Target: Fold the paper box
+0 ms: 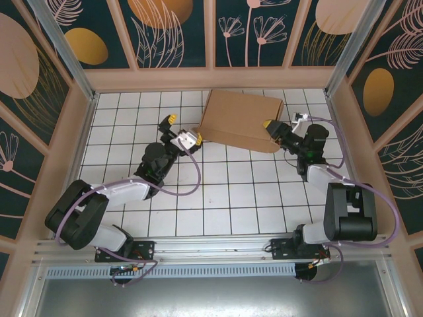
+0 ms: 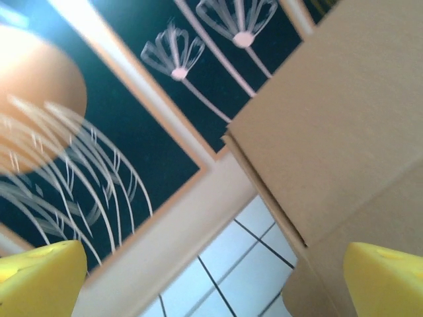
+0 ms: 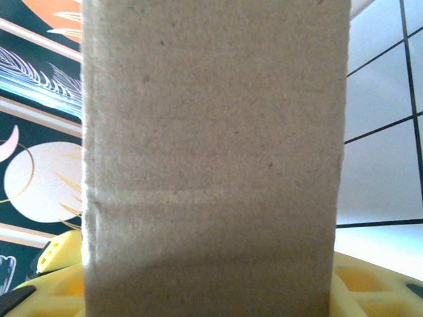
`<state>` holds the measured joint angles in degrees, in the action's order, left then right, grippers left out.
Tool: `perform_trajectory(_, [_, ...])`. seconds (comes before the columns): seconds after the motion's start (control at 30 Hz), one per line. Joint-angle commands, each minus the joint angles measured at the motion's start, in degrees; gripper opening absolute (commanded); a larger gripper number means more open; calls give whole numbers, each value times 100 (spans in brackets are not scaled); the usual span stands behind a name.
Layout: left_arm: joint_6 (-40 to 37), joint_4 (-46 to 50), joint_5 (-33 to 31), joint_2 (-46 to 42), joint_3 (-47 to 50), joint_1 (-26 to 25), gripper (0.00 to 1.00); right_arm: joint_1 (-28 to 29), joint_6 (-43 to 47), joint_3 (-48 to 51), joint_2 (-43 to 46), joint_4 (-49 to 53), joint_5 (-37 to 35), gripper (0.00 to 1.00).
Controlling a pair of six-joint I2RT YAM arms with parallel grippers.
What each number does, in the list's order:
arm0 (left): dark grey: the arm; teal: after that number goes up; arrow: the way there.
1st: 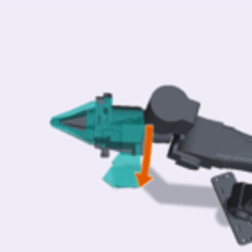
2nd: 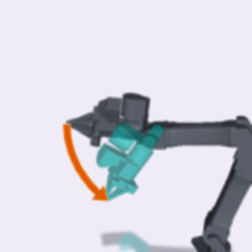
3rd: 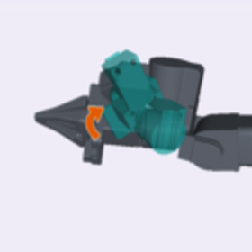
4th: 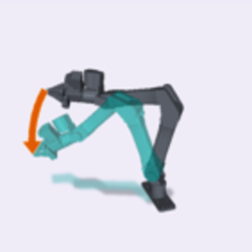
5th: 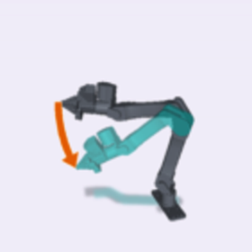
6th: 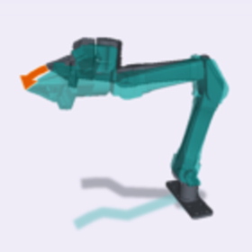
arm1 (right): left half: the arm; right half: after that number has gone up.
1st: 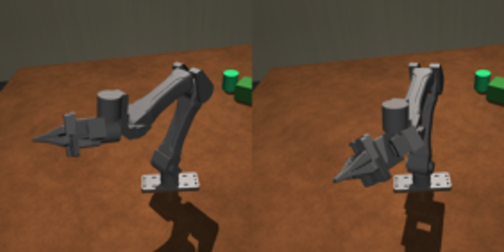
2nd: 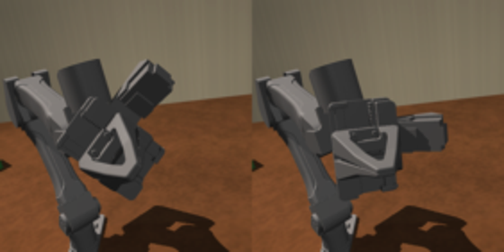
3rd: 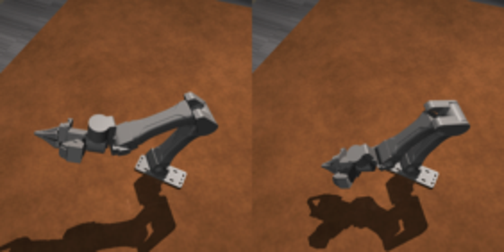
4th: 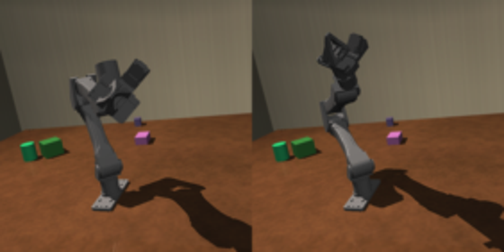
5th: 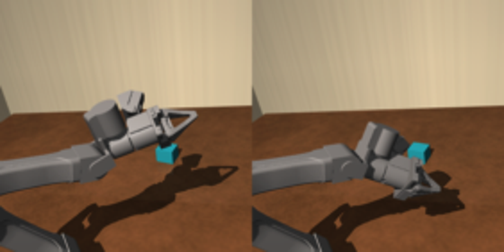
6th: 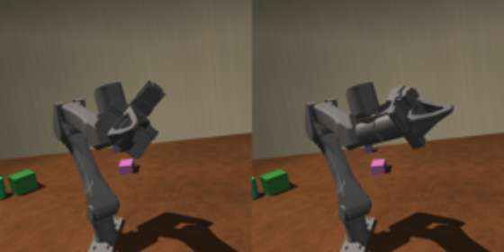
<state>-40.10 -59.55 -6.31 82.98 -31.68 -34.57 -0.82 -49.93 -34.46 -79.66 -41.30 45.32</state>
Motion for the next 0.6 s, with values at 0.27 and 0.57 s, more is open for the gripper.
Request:
perform_trajectory(0.27, [-2909,-2395,408,1071,360,-360,98,-198,-1072,35,346,-1024,853,45])
perform_trajectory(0.57, [-2696,-3062,379,1464,85,-373,97,-199,-1806,290,499,-1609,1363,44])
